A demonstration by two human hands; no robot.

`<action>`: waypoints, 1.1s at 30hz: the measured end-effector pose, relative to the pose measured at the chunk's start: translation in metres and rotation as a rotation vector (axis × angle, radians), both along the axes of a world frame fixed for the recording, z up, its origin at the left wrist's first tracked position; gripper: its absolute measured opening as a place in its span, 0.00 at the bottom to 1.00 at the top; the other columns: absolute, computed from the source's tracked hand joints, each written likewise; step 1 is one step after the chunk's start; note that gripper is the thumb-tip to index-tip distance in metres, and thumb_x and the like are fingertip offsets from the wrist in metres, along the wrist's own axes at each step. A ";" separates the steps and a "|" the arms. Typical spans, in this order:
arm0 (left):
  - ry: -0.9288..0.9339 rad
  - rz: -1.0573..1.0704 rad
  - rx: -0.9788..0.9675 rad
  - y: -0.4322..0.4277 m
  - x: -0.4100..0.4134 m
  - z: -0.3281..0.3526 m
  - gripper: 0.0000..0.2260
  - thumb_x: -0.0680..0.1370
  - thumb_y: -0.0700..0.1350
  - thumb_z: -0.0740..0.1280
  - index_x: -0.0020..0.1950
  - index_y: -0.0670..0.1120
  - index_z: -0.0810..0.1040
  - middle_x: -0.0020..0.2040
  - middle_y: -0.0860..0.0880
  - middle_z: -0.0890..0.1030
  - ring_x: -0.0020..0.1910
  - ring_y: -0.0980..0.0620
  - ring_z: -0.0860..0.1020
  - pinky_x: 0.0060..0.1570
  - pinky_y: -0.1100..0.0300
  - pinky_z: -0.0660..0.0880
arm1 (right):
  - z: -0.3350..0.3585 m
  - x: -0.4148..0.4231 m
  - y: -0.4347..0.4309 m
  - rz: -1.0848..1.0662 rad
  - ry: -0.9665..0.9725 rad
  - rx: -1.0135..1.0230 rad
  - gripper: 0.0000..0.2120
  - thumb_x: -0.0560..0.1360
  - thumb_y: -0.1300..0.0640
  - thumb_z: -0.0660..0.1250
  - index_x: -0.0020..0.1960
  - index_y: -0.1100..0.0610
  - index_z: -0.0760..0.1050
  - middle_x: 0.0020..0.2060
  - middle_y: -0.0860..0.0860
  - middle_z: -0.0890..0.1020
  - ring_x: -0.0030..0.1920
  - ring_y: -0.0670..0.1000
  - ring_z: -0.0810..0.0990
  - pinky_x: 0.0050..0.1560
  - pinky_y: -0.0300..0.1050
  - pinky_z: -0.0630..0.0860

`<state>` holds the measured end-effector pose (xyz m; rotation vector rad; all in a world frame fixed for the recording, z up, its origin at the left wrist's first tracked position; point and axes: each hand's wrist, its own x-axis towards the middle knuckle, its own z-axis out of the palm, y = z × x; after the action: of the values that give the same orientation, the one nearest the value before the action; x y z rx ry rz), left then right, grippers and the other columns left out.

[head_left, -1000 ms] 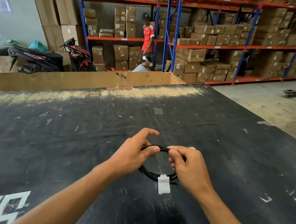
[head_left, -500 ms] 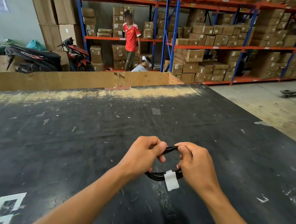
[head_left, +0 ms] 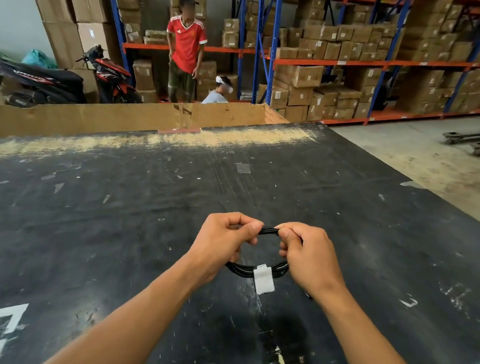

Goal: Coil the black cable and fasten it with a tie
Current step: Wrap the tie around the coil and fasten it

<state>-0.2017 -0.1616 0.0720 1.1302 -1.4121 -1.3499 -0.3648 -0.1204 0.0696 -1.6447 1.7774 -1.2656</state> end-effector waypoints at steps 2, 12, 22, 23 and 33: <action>-0.061 0.058 -0.001 -0.004 -0.005 -0.005 0.05 0.77 0.42 0.71 0.44 0.44 0.86 0.30 0.51 0.80 0.21 0.58 0.64 0.21 0.66 0.62 | -0.005 0.000 -0.001 0.009 0.014 0.033 0.11 0.79 0.60 0.63 0.43 0.58 0.83 0.33 0.51 0.83 0.41 0.55 0.82 0.48 0.53 0.79; -0.096 0.177 0.038 -0.015 -0.005 -0.024 0.06 0.76 0.45 0.73 0.40 0.46 0.85 0.28 0.54 0.81 0.18 0.60 0.63 0.20 0.67 0.63 | -0.028 -0.041 0.005 -0.239 0.189 0.242 0.07 0.77 0.53 0.64 0.48 0.49 0.81 0.45 0.53 0.82 0.50 0.61 0.79 0.48 0.51 0.74; -0.078 0.201 0.074 -0.018 0.002 -0.030 0.07 0.77 0.45 0.71 0.42 0.44 0.85 0.28 0.55 0.81 0.18 0.61 0.64 0.20 0.68 0.64 | -0.056 -0.049 0.020 -0.176 0.264 0.533 0.05 0.69 0.58 0.77 0.43 0.57 0.82 0.39 0.53 0.84 0.44 0.55 0.82 0.46 0.49 0.79; -0.080 0.205 0.074 -0.018 0.003 -0.029 0.07 0.77 0.45 0.71 0.43 0.44 0.85 0.28 0.55 0.81 0.19 0.61 0.65 0.20 0.68 0.64 | -0.056 -0.048 0.020 -0.171 0.248 0.506 0.05 0.69 0.58 0.77 0.40 0.57 0.82 0.36 0.51 0.83 0.41 0.53 0.82 0.43 0.47 0.79; -0.104 0.263 0.048 -0.021 0.013 -0.029 0.07 0.77 0.46 0.71 0.40 0.46 0.84 0.29 0.55 0.81 0.21 0.61 0.68 0.24 0.64 0.66 | 0.003 -0.022 0.017 -0.020 -0.033 -0.065 0.10 0.72 0.54 0.75 0.33 0.51 0.79 0.35 0.49 0.82 0.30 0.47 0.83 0.33 0.32 0.78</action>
<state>-0.1887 -0.1828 0.0434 1.3827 -1.2582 -1.1570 -0.3870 -0.1034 0.0724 -1.6345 1.7547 -1.3648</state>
